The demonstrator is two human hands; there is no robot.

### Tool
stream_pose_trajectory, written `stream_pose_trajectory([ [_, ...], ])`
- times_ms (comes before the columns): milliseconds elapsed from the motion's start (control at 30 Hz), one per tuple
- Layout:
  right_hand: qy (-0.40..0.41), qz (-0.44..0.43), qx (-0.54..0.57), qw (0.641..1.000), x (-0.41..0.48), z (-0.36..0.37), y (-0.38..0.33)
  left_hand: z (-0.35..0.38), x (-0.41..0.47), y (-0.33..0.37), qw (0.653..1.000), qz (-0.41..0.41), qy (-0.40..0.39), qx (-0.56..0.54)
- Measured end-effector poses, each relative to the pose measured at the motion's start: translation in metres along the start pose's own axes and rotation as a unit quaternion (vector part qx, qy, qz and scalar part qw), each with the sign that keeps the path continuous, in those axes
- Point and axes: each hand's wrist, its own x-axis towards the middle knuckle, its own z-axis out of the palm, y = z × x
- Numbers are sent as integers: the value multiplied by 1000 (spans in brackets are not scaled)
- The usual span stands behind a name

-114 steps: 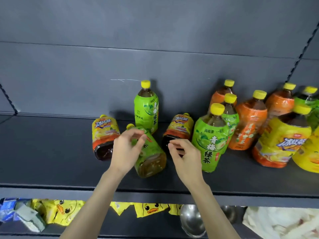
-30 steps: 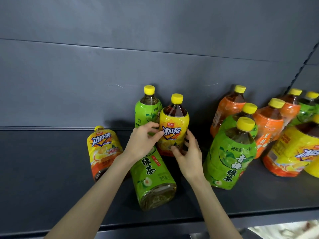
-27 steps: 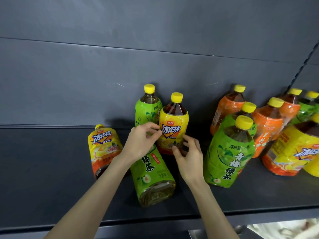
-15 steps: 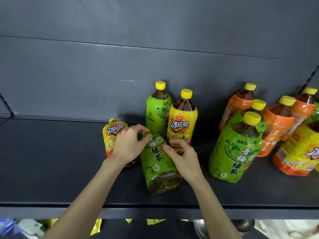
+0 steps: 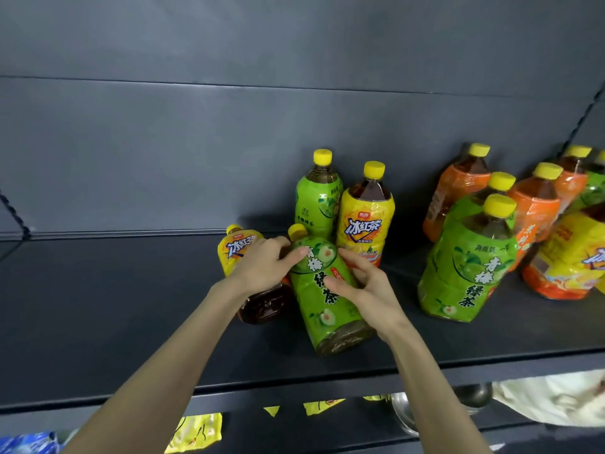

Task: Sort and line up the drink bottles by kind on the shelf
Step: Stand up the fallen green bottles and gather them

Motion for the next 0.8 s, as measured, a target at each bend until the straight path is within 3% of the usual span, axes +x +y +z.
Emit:
stream_pose_trajectory([
  [133,42,-59,28,997,-5,15,1,-9,-8,3,991,41,69,-106],
  [367,83,-112,-1,990,10,22,2,-23,-7,18,958,110,123,-236],
  [500,101,-123,-10,987,15,22,7,-18,-6,23,950,159,126,-238],
  [800,100,-164,-82,978,29,29,12,-15,-11,9,942,141,146,-268],
])
